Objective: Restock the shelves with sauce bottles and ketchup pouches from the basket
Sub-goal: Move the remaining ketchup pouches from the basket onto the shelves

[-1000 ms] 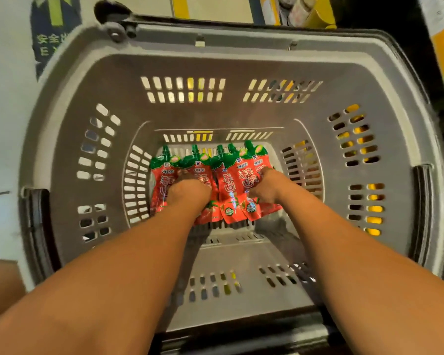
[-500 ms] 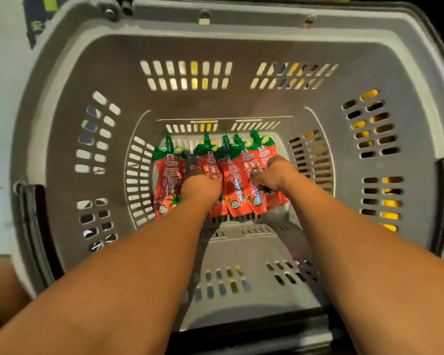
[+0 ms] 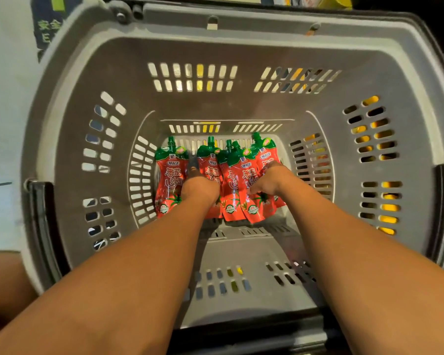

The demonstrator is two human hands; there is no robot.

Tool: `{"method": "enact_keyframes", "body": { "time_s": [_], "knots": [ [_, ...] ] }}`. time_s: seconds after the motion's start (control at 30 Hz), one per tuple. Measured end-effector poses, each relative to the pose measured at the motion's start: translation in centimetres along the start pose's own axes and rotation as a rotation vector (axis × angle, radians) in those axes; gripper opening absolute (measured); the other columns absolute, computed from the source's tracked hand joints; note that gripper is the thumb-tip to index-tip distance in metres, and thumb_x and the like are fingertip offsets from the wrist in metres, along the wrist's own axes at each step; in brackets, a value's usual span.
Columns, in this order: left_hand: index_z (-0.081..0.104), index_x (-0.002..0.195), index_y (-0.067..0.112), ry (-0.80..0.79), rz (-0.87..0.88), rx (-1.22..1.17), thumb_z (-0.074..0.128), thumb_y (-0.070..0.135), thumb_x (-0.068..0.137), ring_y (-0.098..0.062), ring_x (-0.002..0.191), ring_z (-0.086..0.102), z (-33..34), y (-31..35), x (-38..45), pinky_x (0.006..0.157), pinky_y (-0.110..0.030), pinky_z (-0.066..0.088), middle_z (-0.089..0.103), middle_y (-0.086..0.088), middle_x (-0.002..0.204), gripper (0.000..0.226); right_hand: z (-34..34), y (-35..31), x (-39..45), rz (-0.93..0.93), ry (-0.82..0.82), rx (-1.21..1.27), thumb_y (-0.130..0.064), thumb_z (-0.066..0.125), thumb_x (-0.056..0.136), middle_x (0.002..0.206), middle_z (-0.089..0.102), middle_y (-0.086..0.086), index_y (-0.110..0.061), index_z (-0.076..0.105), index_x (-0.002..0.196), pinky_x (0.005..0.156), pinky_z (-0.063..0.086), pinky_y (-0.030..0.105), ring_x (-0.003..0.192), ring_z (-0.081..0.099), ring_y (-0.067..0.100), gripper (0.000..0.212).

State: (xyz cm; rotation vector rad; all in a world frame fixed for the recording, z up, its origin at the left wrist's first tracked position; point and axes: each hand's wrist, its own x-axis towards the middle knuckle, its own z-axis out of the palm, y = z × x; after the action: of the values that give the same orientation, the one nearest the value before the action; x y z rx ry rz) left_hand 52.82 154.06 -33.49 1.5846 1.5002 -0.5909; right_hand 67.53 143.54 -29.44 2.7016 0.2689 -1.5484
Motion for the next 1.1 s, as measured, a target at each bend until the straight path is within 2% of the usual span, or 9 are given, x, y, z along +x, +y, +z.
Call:
{"method": "enact_keyframes", "body": {
  "time_s": [0.2,0.4,0.5,0.63,0.77,0.9,0.97,1.0,1.1],
  "knots": [
    [0.057,0.131,0.004,0.010,0.007,-0.024,0.058,0.024,0.095,-0.039,0.109,0.063,0.1,-0.2,0.0,0.085,-0.042,0.054,0.065,-0.019,0.123,0.040,1.4,0.0,0.1,-0.003,-0.063,-0.034,-0.029,0.090,0.074,0.125,0.066,0.014,-0.005,0.063,0.127,0.100,0.055,0.047,0.113,0.065,0.035,0.063],
    [0.053,0.138,0.005,0.022,0.039,-0.011,0.058,0.022,0.096,-0.042,0.117,0.060,0.2,-0.2,-0.1,0.095,-0.047,0.055,0.062,-0.021,0.130,0.045,2.2,0.1,0.3,-0.025,0.003,0.021,-0.030,0.096,0.065,0.128,0.065,0.011,-0.012,0.057,0.136,0.102,0.053,0.048,0.116,0.064,0.035,0.083],
    [0.046,0.146,0.007,0.037,0.064,-0.020,0.058,0.016,0.095,-0.043,0.115,0.062,0.2,-0.2,-0.1,0.092,-0.049,0.057,0.062,-0.021,0.130,0.053,2.2,-0.1,0.3,-0.042,0.018,-0.005,-0.032,0.096,0.065,0.129,0.065,0.011,-0.011,0.057,0.137,0.101,0.054,0.047,0.115,0.064,0.034,0.085],
    [0.049,0.142,0.007,0.024,0.059,0.052,0.059,0.021,0.097,-0.042,0.114,0.063,0.0,-0.1,-0.2,0.088,-0.047,0.055,0.064,-0.020,0.126,0.048,2.1,-0.4,0.5,-0.058,0.028,0.009,-0.025,0.095,0.068,0.128,0.065,0.013,-0.006,0.058,0.136,0.096,0.057,0.042,0.114,0.065,0.034,0.080],
    [0.039,0.151,0.011,0.063,0.072,0.089,0.061,0.020,0.096,-0.043,0.116,0.063,-0.7,0.1,-0.4,0.083,-0.046,0.055,0.063,-0.020,0.128,0.060,1.8,-0.5,0.5,-0.061,0.020,0.066,-0.022,0.096,0.068,0.135,0.061,0.018,-0.003,0.052,0.140,0.102,0.054,0.047,0.121,0.061,0.037,0.087],
    [0.053,0.132,0.006,0.112,0.077,0.085,0.065,0.027,0.094,-0.039,0.106,0.066,-1.7,0.3,-0.8,0.070,-0.039,0.049,0.067,-0.018,0.116,0.044,1.3,0.1,-0.2,-0.055,-0.008,0.110,-0.018,0.094,0.068,0.112,0.068,0.017,-0.001,0.066,0.117,0.090,0.059,0.045,0.106,0.067,0.036,0.059],
    [0.063,0.117,0.005,0.100,0.083,0.065,0.067,0.027,0.094,-0.036,0.101,0.067,-2.3,0.5,-1.3,0.070,-0.038,0.050,0.069,-0.015,0.112,0.032,0.8,0.3,-0.9,-0.076,0.069,0.104,-0.012,0.092,0.066,0.079,0.063,0.010,-0.007,0.064,0.081,0.065,0.054,0.032,0.082,0.064,0.028,0.032],
    [0.064,0.115,0.005,0.093,0.092,0.045,0.067,0.026,0.094,-0.036,0.100,0.067,-2.6,0.5,-1.5,0.071,-0.039,0.051,0.070,-0.015,0.110,0.030,0.5,0.4,-1.3,-0.086,0.099,0.112,-0.010,0.091,0.065,0.072,0.058,0.007,-0.009,0.060,0.073,0.057,0.049,0.029,0.075,0.059,0.025,0.032],
    [0.057,0.124,0.007,0.101,0.119,0.000,0.068,0.025,0.092,-0.039,0.104,0.067,-3.5,0.8,-2.5,0.074,-0.043,0.052,0.068,-0.015,0.114,0.039,-0.2,0.1,-2.8,-0.121,0.146,0.106,-0.008,0.088,0.066,0.079,0.062,0.010,0.003,0.068,0.092,0.064,0.052,0.033,0.074,0.058,0.023,0.035]
  ]
}}
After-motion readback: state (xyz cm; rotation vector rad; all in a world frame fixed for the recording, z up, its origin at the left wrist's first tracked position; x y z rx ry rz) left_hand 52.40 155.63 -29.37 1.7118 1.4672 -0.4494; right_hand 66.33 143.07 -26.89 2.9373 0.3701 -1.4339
